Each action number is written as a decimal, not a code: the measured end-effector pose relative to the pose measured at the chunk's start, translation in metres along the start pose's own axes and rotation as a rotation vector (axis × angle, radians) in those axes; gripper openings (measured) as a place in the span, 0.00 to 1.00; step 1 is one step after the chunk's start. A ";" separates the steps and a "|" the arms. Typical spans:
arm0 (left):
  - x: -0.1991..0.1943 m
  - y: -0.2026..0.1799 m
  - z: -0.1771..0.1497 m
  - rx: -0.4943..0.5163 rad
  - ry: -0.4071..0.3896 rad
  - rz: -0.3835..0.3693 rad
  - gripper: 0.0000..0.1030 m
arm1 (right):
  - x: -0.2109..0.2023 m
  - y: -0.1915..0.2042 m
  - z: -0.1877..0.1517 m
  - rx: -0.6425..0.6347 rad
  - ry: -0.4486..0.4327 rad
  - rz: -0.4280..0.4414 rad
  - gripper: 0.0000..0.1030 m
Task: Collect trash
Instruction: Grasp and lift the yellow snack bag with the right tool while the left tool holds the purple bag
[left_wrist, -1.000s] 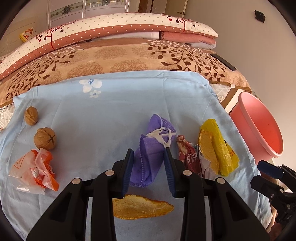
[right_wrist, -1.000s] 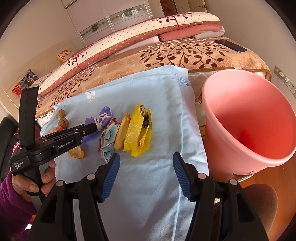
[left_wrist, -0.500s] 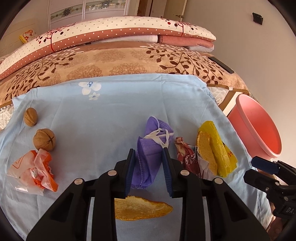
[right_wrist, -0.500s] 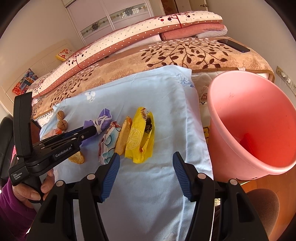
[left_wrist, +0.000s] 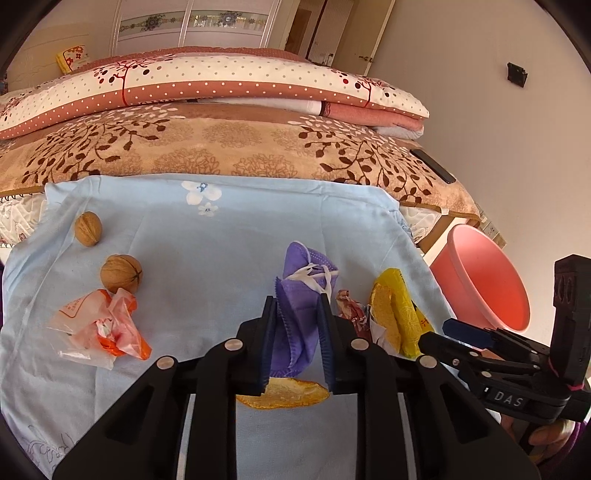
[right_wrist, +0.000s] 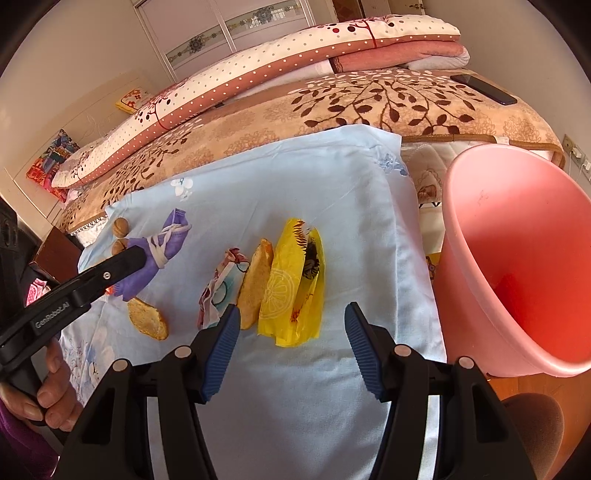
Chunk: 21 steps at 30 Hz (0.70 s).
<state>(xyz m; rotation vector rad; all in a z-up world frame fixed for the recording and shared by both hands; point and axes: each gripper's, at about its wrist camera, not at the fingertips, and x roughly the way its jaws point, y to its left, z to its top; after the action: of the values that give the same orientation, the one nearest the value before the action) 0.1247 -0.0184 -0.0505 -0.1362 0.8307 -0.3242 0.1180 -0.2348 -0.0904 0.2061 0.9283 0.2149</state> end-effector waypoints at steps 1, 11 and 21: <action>-0.003 0.000 0.001 -0.002 -0.005 -0.001 0.19 | 0.003 0.001 0.001 -0.006 0.006 -0.005 0.52; -0.016 0.000 0.003 0.009 -0.027 -0.008 0.08 | 0.014 0.004 -0.004 -0.024 0.048 -0.019 0.16; -0.006 0.011 0.006 0.013 0.051 -0.019 0.34 | -0.014 0.000 -0.011 -0.003 0.003 0.012 0.09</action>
<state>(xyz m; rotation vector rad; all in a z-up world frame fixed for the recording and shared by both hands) 0.1279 -0.0060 -0.0452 -0.1246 0.8777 -0.3521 0.1009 -0.2373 -0.0865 0.2083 0.9302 0.2281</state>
